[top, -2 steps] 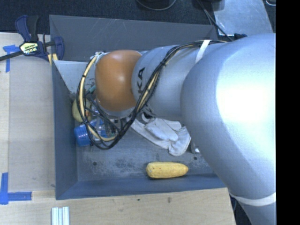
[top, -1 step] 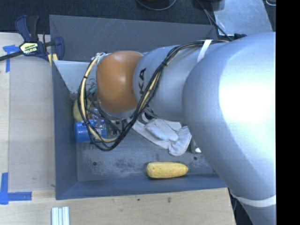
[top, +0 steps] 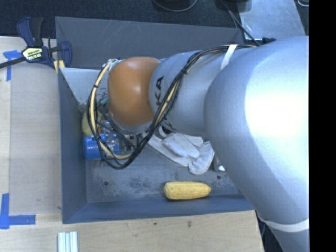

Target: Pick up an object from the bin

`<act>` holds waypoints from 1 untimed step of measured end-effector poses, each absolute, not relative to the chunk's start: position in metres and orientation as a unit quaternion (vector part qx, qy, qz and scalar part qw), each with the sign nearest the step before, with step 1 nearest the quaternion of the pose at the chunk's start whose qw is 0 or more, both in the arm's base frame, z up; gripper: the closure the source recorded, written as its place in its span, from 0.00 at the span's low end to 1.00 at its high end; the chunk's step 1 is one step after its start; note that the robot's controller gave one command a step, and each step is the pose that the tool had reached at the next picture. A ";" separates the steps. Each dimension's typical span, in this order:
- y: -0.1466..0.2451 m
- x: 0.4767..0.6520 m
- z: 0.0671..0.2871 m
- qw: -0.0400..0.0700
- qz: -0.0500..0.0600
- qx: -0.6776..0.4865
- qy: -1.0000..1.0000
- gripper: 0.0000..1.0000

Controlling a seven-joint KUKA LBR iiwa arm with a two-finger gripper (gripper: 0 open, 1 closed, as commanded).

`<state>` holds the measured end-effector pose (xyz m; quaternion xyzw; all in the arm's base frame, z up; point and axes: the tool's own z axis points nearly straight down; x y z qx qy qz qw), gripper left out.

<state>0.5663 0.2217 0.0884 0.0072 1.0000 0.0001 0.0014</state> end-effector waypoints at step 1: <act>0.233 0.554 0.217 0.003 0.000 0.010 1.000 1.00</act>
Offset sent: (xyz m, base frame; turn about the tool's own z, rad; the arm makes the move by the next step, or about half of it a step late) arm 0.0000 0.0000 0.0000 0.0000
